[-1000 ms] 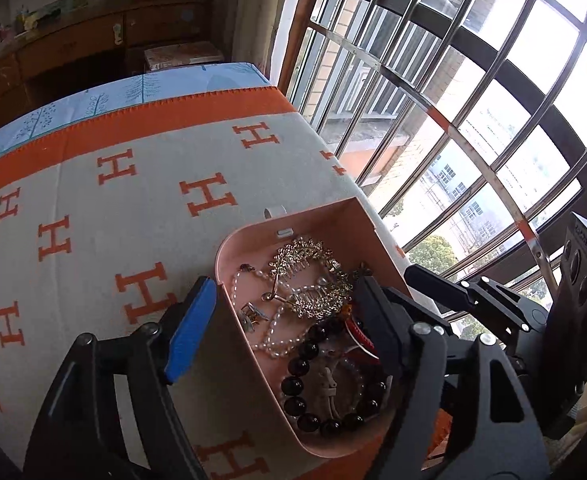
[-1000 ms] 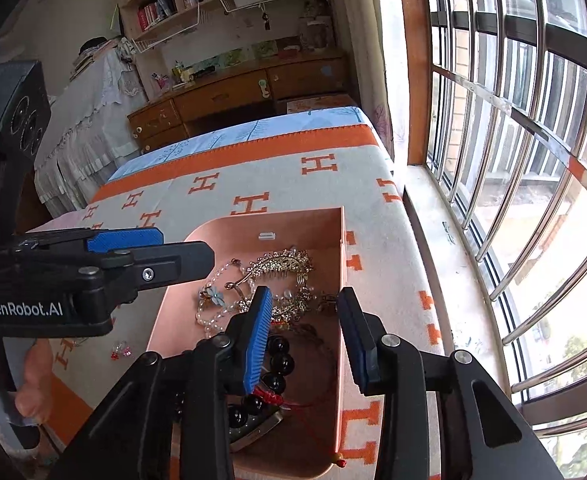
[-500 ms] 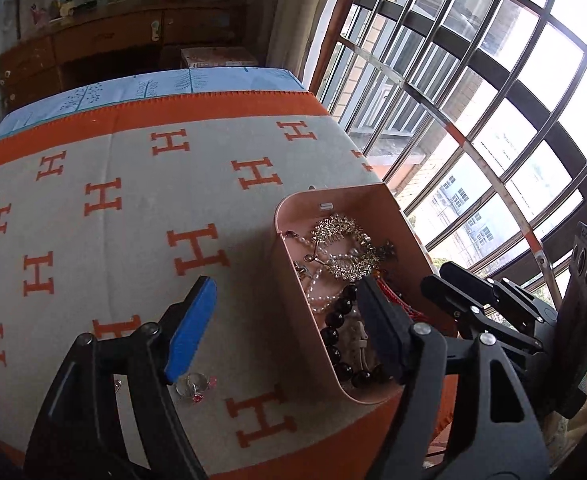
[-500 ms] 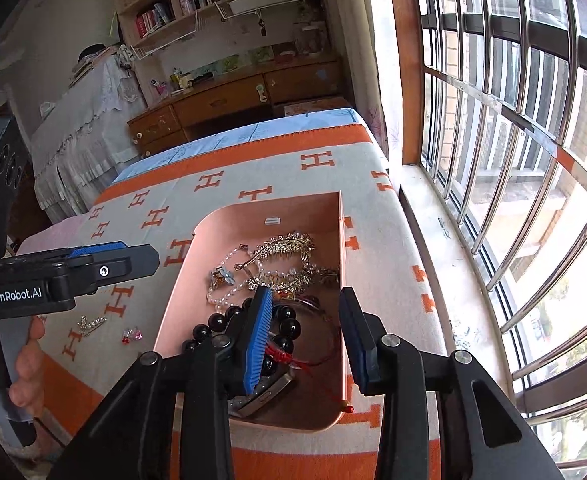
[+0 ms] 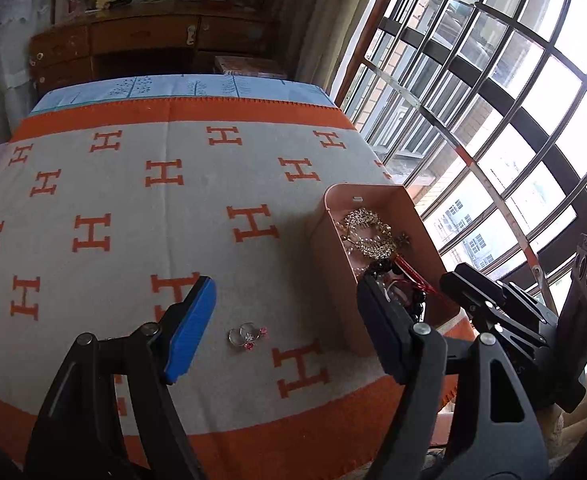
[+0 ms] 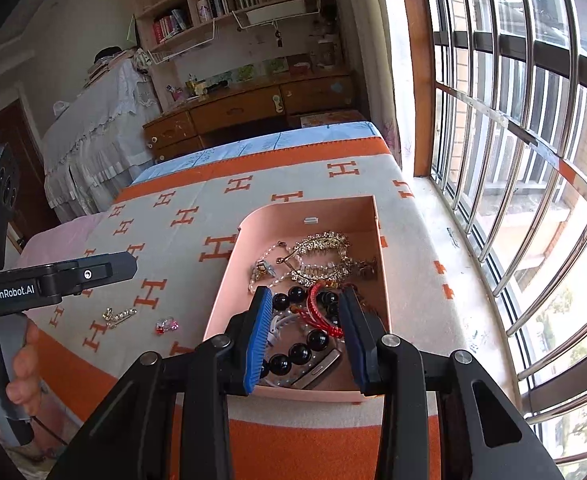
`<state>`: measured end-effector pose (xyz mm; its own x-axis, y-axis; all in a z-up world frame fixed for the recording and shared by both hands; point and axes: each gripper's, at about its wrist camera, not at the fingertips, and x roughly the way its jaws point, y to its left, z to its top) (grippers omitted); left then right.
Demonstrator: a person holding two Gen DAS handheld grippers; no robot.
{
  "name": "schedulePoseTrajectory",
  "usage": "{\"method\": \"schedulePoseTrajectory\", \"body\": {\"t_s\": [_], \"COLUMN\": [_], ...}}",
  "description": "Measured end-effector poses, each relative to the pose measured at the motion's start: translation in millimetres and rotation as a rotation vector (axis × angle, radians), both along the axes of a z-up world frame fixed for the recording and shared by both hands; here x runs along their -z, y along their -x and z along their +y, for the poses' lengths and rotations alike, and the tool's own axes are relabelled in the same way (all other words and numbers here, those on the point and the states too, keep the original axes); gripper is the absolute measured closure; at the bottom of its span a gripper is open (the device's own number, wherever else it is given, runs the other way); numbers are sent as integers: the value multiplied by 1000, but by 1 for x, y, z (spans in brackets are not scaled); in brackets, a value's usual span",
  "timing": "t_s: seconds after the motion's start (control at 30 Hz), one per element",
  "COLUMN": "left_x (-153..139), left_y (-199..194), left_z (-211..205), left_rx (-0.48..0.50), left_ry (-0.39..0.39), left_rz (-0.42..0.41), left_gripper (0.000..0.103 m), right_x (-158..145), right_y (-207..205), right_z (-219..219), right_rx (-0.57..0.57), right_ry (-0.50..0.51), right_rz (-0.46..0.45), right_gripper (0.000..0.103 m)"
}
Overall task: Organize jewelry
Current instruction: 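Withdraw both open tools from the tray back over the blanket, then move the left tool to the gold coin pendant while the right approaches the pearl pin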
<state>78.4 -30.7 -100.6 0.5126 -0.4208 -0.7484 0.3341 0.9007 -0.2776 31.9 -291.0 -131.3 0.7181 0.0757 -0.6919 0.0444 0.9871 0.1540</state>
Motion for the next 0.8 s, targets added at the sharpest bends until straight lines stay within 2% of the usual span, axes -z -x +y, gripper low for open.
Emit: {"method": "schedulePoseTrajectory", "body": {"t_s": [0.2,0.47,0.8], "left_x": [-11,-23,-11], "left_y": [15,29,41], "left_z": [34,89,126], "left_rx": [-46,-135,-176], "left_ry": [1,-20,-88], "left_rz": [-28,-83,-100], "left_gripper": [32,32,32], "right_x": [-14,-28,-26], "right_y": [10,17,11], "right_z": [27,82,137], "right_rx": [-38,-136,-278], "right_ry": [-3,53,83], "right_rz": [-21,-58,-53], "right_gripper": [68,66,66]}}
